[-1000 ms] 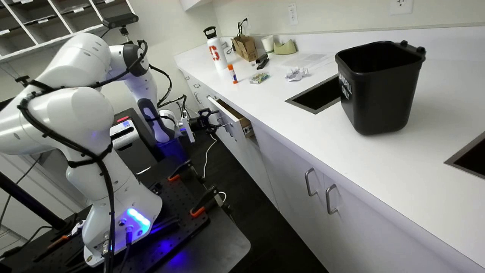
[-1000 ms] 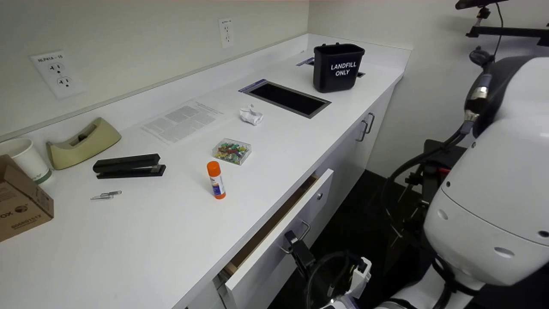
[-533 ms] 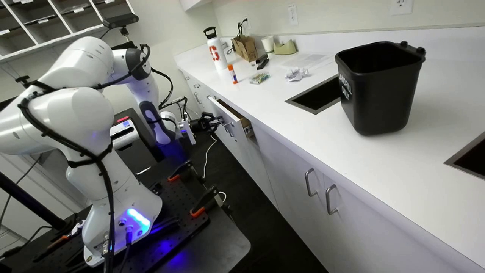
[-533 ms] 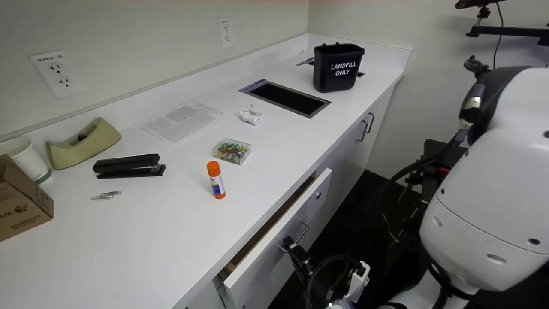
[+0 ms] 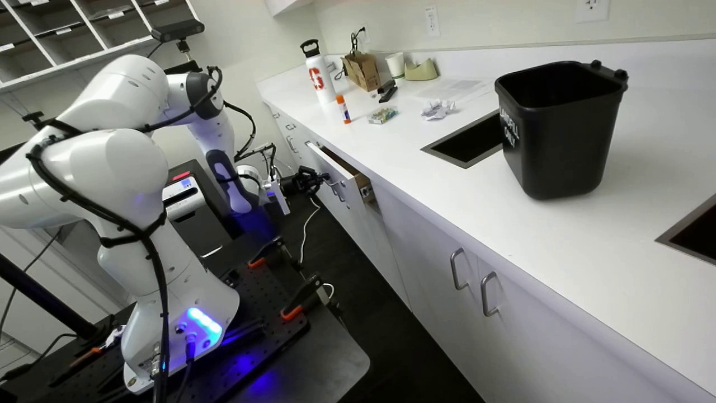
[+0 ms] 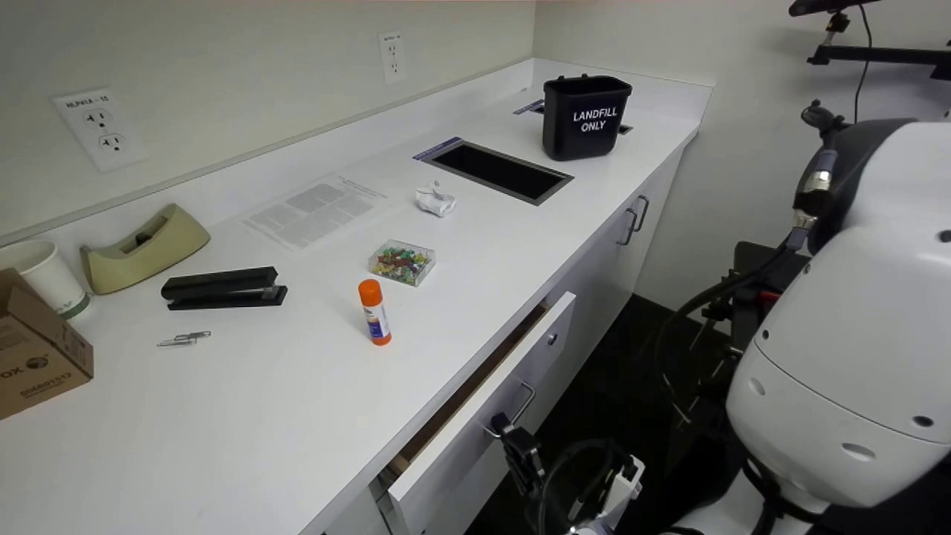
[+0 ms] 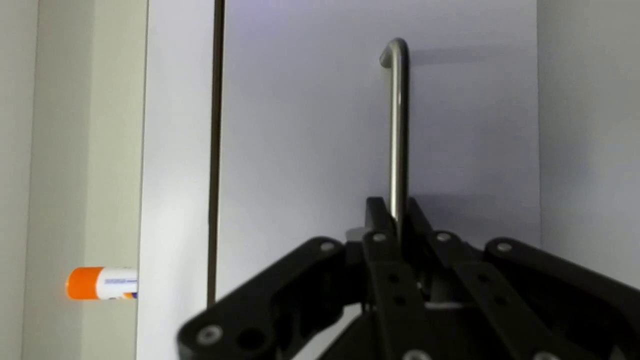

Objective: Open the drawer fully

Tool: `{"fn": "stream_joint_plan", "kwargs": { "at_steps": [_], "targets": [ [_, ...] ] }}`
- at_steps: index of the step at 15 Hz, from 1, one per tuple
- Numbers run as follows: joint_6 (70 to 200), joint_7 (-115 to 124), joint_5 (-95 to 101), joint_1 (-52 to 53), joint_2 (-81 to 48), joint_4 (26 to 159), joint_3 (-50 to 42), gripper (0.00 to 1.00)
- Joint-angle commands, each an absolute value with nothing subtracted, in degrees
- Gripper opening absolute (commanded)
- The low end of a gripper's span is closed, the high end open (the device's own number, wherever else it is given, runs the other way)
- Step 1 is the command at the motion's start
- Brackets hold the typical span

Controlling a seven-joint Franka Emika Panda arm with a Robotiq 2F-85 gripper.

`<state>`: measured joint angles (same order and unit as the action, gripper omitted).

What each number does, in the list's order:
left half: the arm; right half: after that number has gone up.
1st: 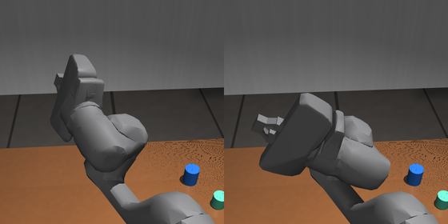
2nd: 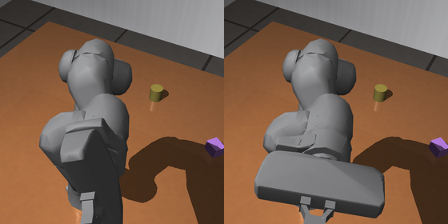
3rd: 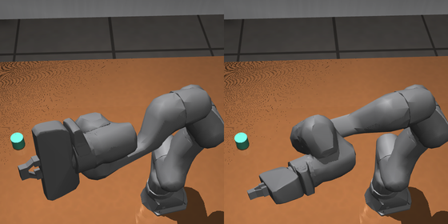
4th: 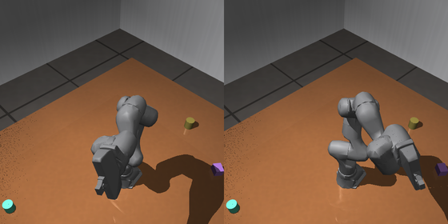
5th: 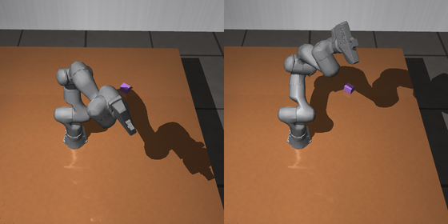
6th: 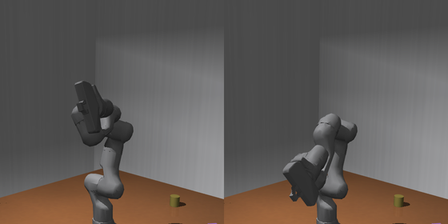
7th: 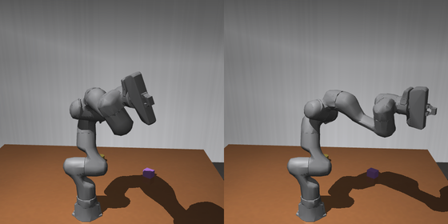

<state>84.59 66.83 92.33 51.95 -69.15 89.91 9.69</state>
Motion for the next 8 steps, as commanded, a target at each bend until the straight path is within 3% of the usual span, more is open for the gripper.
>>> {"fn": "stream_joint_plan", "kwargs": {
  "at_steps": [1, 8],
  "targets": [
    [79.96, 70.23, 91.68, 53.83, -71.1, 88.7, 12.33, 0.02],
    [68.79, 76.89, 83.53, 59.47, -73.69, 87.52, 18.06, 0.03]
  ]
}}
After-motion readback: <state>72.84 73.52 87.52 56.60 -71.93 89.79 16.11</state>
